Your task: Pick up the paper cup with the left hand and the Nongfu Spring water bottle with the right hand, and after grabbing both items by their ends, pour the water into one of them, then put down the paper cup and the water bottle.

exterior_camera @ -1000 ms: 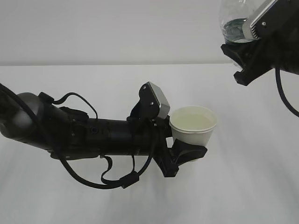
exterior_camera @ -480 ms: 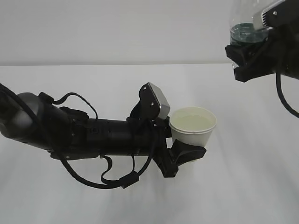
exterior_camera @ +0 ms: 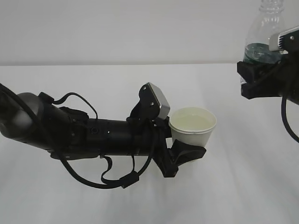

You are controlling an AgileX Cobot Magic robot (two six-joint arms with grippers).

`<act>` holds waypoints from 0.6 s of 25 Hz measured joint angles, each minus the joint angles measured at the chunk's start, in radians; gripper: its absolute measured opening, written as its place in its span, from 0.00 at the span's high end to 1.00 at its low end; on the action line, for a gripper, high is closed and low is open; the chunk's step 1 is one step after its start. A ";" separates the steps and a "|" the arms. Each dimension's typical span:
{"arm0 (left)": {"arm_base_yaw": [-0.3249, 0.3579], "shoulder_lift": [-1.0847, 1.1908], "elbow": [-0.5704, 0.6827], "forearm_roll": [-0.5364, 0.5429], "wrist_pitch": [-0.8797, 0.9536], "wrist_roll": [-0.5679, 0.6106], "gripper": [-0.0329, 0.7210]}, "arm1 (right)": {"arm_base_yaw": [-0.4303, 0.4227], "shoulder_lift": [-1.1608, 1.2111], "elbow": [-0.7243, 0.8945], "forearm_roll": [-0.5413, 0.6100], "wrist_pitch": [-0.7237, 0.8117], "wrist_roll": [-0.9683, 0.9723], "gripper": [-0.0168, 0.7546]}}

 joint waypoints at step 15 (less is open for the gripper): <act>0.000 0.000 0.000 0.000 0.004 0.000 0.36 | 0.000 0.259 0.027 0.163 -0.282 -0.076 0.47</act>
